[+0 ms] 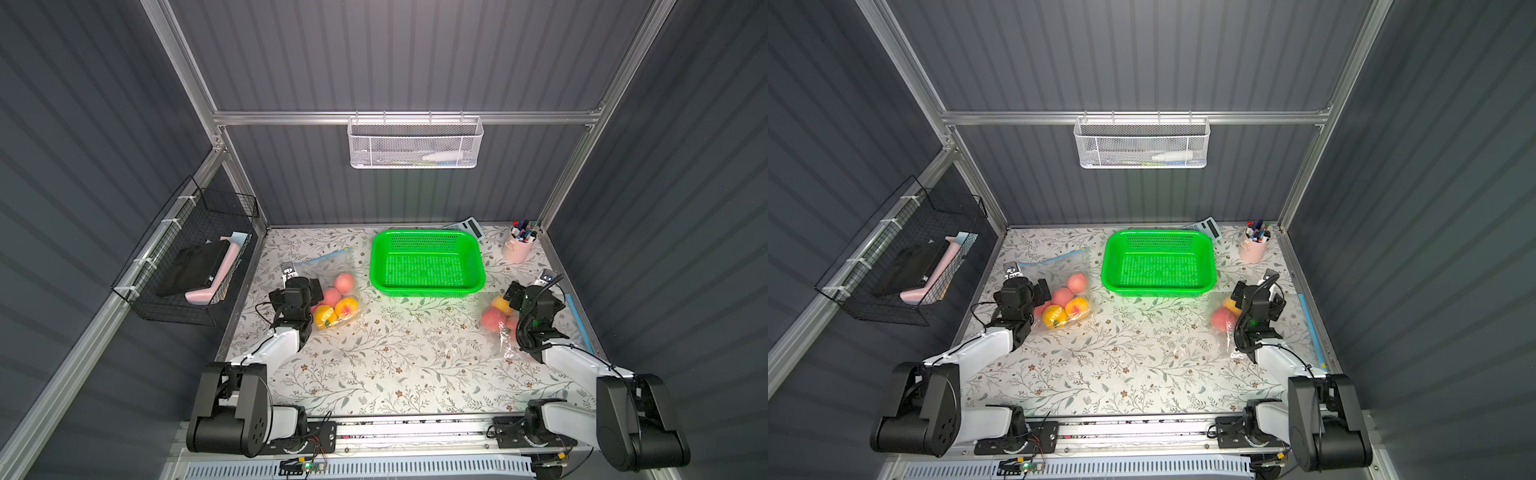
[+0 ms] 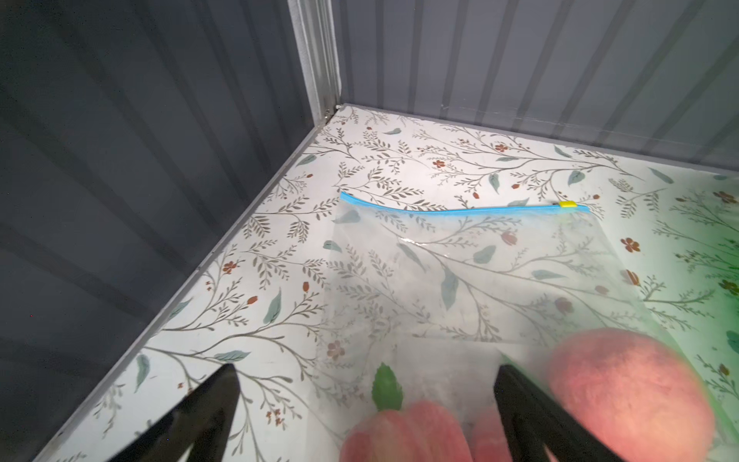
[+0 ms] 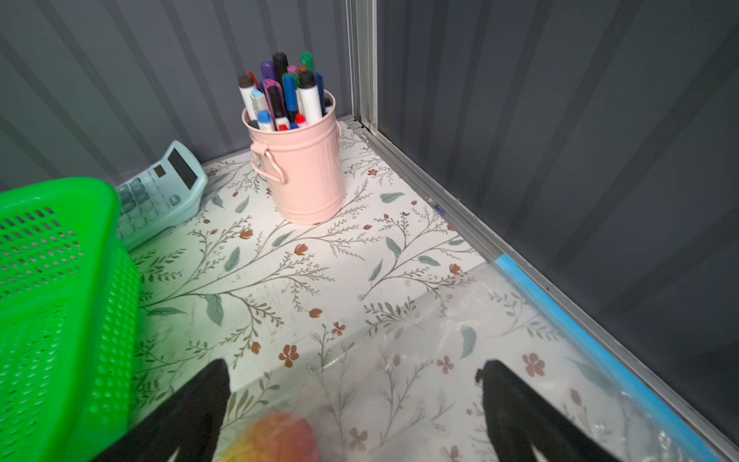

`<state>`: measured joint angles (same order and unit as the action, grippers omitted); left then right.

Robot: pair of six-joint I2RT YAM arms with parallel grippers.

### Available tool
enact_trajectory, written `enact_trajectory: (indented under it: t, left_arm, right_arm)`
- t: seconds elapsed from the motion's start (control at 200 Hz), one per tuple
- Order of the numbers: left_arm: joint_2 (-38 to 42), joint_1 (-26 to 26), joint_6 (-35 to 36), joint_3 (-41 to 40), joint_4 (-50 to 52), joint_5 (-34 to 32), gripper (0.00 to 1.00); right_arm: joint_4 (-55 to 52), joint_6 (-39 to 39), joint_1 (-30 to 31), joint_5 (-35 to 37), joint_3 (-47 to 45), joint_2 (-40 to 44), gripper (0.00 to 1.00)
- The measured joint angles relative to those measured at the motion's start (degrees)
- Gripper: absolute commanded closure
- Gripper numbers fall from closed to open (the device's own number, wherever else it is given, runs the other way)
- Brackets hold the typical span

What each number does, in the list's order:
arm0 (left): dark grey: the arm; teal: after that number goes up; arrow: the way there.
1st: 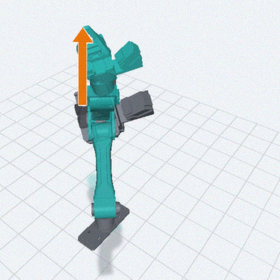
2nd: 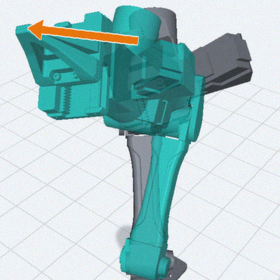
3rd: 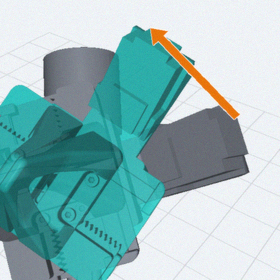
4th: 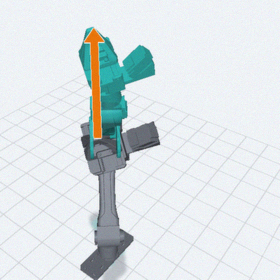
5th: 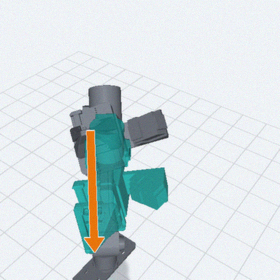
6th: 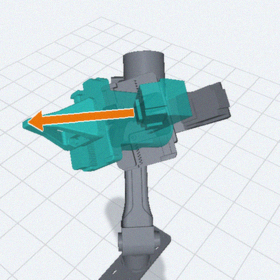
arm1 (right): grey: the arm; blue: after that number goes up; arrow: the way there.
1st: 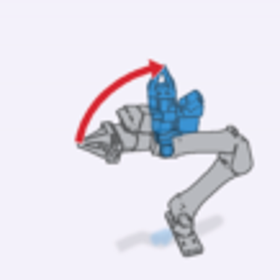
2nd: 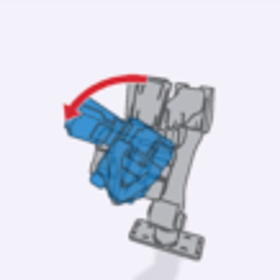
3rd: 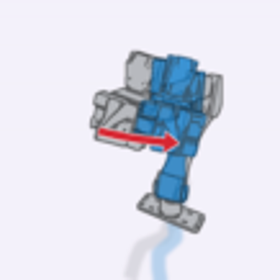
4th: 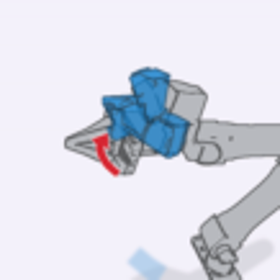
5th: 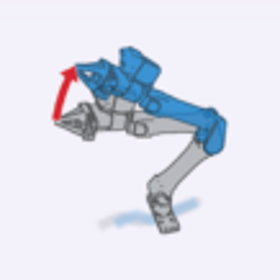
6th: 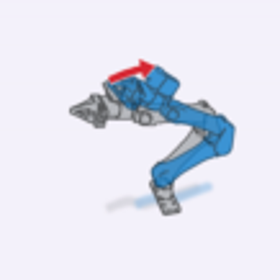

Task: Place the peach in a zip-top bag and seal the zipper
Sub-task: Reset both arms

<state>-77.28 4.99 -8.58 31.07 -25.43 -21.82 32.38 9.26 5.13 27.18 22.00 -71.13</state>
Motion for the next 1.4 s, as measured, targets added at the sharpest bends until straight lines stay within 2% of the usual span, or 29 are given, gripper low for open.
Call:
enact_trajectory:
  t: [0.105, 0.26, 0.45, 0.59, 0.765, 1.001, 1.401]
  left_arm:
    - [-2.45, -0.83, 2.12, -2.23, -7.1, 4.28, 0.0]
    - [-5.49, -2.54, 5.27, -3.45, -14.53, 11.52, 0.0]
    - [-6.54, -6.62, 6.29, -3.5, -19.15, 18.95, 0.0]
    - [-8.2, -8.33, 6.27, -4.33, -22.99, 21.92, 0.0]
    - [-11.8, -8.37, 6.21, -8.44, -28.96, 22.84, 0.0]
    - [-18.18, -8.37, 4.87, -8.79, -36.72, 21.81, 0.0]
    - [-19.54, -8.26, 4.55, -5.84, -33.92, 19.3, 0.0]
  right_arm:
    - [7.06, -1.57, -0.83, -2.14, -2.95, -1.57, 0.01]
    - [16.96, -2.78, -2.95, -8.87, -6.73, -2.49, 0.01]
    - [26.21, -3.63, -3.65, -14.25, -9.01, -6.01, 0.01]
    - [30.95, -4.17, -3.65, -16.35, -10.4, -9.68, 0.01]
    - [34.69, -4.57, -3.65, -17.81, -10.84, -12.28, 0.01]
    - [35.67, -4.39, -3.65, -17.49, -10.16, -13.64, 0.01]
    - [33.7, -4.37, -3.63, -16.39, -8.59, -14.01, 0.01]
